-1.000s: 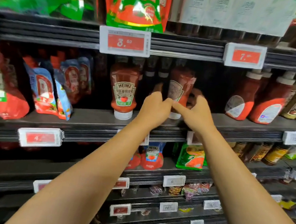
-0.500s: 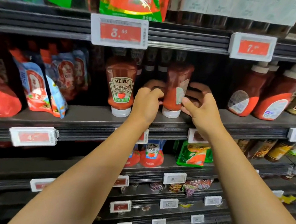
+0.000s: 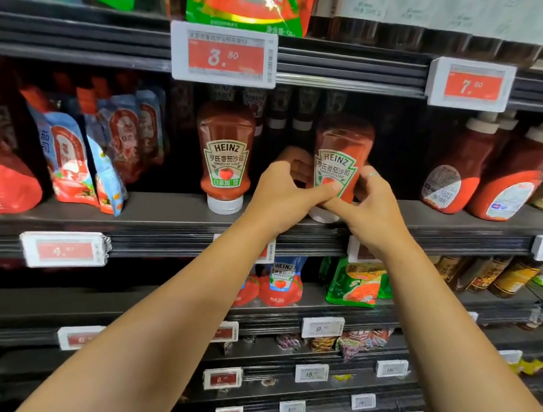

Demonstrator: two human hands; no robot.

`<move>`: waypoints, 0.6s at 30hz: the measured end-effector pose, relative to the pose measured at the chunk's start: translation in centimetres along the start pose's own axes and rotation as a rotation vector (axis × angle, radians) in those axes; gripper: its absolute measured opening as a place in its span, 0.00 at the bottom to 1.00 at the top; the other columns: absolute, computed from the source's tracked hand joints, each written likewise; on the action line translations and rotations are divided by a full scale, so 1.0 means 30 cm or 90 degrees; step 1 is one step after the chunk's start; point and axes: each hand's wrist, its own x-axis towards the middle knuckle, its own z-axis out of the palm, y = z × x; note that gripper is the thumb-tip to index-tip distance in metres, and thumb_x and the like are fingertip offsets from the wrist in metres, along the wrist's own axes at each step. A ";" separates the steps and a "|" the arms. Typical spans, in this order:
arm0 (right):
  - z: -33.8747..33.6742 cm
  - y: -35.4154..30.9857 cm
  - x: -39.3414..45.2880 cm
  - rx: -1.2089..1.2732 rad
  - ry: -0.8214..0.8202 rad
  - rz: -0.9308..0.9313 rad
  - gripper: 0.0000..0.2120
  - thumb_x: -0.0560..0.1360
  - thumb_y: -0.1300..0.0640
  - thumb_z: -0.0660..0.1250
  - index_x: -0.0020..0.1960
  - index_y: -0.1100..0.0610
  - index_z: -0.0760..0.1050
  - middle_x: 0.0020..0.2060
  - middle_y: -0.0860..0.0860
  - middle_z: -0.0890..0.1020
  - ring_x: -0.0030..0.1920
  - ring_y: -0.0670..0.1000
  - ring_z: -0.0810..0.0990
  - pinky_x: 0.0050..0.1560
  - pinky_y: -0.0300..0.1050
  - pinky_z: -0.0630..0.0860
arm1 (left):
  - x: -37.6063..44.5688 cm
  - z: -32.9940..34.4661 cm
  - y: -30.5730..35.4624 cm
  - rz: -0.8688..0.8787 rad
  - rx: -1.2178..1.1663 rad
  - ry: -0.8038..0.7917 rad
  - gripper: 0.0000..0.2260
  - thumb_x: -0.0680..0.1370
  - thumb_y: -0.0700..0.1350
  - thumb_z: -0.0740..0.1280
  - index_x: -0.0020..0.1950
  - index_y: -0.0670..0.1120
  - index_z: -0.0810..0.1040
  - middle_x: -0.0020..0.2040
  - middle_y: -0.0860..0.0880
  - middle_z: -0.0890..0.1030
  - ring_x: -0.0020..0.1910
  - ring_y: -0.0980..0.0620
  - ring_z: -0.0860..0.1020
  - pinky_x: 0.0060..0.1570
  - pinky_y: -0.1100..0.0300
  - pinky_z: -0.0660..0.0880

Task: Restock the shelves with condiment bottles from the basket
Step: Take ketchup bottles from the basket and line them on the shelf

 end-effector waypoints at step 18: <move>0.105 -0.055 0.031 -0.086 -0.028 0.018 0.38 0.74 0.50 0.76 0.76 0.47 0.59 0.58 0.47 0.83 0.56 0.45 0.82 0.61 0.49 0.79 | -0.174 -0.391 0.035 0.172 0.368 0.243 0.50 0.64 0.57 0.82 0.77 0.59 0.53 0.57 0.50 0.63 0.56 0.52 0.70 0.55 0.62 0.71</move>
